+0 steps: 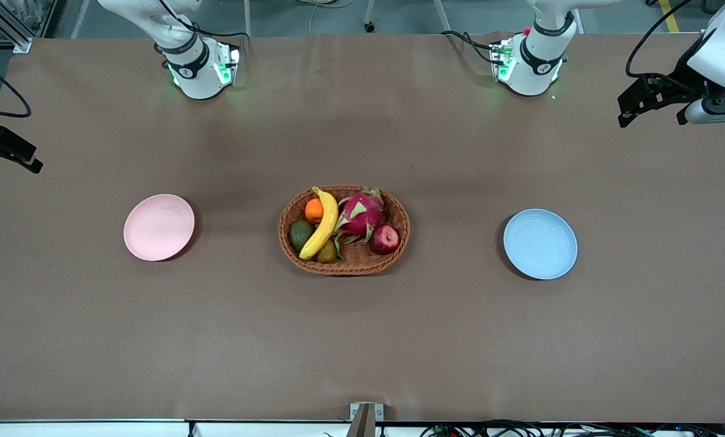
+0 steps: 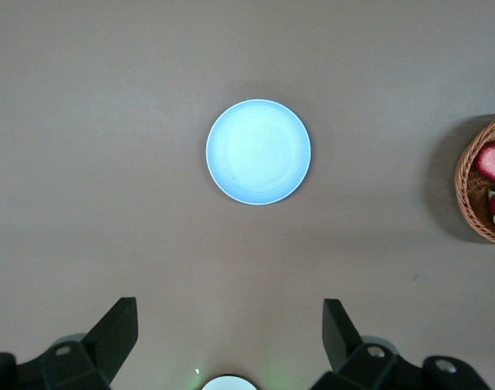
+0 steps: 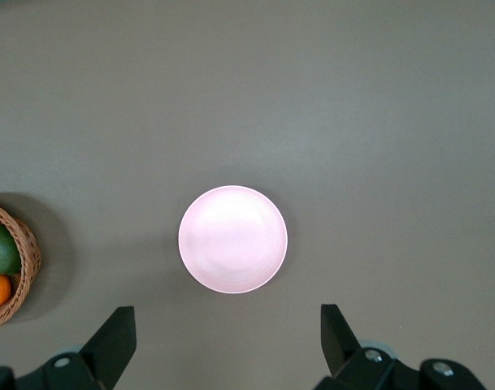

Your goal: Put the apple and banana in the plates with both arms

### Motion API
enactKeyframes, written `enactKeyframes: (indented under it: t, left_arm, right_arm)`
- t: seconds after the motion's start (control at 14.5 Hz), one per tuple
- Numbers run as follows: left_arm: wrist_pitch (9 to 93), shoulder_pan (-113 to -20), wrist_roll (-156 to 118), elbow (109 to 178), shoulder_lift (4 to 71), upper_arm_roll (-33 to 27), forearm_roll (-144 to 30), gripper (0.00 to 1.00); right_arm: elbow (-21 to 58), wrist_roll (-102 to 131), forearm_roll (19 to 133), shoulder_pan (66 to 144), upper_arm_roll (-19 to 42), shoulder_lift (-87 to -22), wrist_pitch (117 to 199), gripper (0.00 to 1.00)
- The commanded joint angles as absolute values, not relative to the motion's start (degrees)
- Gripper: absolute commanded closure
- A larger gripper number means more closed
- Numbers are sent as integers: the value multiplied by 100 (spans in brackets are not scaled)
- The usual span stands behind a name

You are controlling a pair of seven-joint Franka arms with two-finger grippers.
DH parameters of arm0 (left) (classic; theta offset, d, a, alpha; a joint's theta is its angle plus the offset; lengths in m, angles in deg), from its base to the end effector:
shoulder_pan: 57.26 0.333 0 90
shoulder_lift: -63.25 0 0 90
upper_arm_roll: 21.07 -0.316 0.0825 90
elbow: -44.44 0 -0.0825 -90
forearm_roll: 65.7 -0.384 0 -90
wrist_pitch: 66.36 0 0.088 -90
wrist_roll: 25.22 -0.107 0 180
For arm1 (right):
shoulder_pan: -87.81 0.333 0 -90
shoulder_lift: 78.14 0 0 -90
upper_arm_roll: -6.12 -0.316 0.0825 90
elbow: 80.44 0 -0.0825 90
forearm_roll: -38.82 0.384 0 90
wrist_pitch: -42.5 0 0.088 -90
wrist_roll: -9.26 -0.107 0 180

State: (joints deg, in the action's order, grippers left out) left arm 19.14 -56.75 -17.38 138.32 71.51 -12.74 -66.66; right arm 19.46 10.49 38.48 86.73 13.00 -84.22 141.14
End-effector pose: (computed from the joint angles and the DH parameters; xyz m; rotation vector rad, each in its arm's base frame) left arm 0.4959 -0.0723 0.6612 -3.1039 -0.0049 -0.0024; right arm 0.5284 -0.0777 0.6130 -3.1334 0.1830 -0.1313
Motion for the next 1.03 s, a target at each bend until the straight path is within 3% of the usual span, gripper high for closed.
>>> enactKeyframes:
  t: [0.0,0.28,0.62,0.96]
  left_arm:
    - [1872,-5665,-1854,13690,7098,-1254,-6675,0]
    - [1872,-5656,-1854,13568,6950,-1254,-6693,0]
    - [1985,-5787,-1819,13233,6221,-1167,-6807,0]
    - [2960,-5910,-1670,13145,5553,-921,-6412,0]
  right_arm:
    - [2010,970,3688,8755,1324,-8500,14199,0]
    - [2019,970,3688,8755,1333,-8500,14190,0]
    - [2019,970,3679,8763,1324,-8482,14164,0]
    - [1975,935,3706,9061,1324,-8026,14147,0]
